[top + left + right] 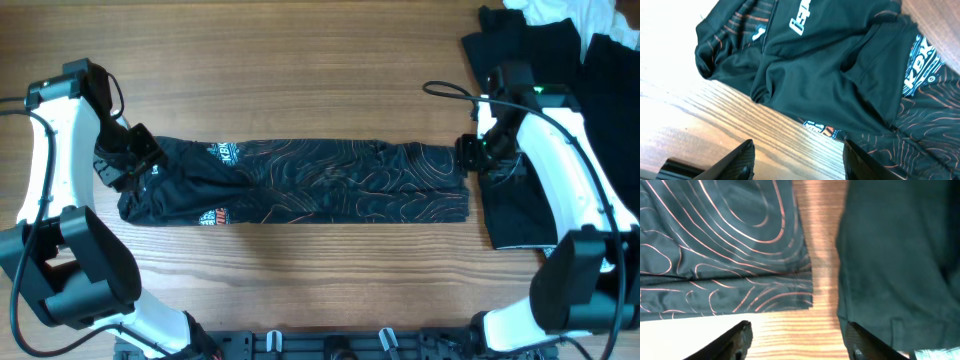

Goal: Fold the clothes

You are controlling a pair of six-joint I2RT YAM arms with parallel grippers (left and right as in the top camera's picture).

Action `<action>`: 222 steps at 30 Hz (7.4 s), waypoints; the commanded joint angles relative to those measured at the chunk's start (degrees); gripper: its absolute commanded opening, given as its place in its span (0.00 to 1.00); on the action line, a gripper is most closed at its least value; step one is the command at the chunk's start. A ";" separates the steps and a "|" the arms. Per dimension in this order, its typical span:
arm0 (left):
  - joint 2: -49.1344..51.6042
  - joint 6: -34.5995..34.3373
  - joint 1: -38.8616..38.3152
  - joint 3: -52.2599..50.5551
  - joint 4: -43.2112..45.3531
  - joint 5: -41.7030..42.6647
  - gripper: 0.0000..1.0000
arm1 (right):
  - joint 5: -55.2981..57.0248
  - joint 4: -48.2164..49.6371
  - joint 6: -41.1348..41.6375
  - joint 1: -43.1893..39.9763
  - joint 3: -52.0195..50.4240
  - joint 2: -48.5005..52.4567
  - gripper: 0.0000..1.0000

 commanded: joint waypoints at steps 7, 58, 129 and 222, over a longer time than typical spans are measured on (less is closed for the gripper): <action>-0.94 0.04 0.11 -0.37 4.55 3.56 0.59 | -4.59 5.18 -2.43 -0.33 -0.52 17.09 0.73; -0.59 2.95 -3.37 -12.96 18.36 2.84 0.87 | 2.38 4.46 12.81 18.36 19.06 14.34 0.65; -4.09 -8.26 -5.03 -3.32 21.79 8.04 0.70 | -27.47 25.86 -3.91 34.80 18.99 20.74 0.76; 8.61 -11.41 6.49 -1.33 47.30 4.96 0.04 | -1.97 16.17 15.91 20.79 8.72 4.42 0.65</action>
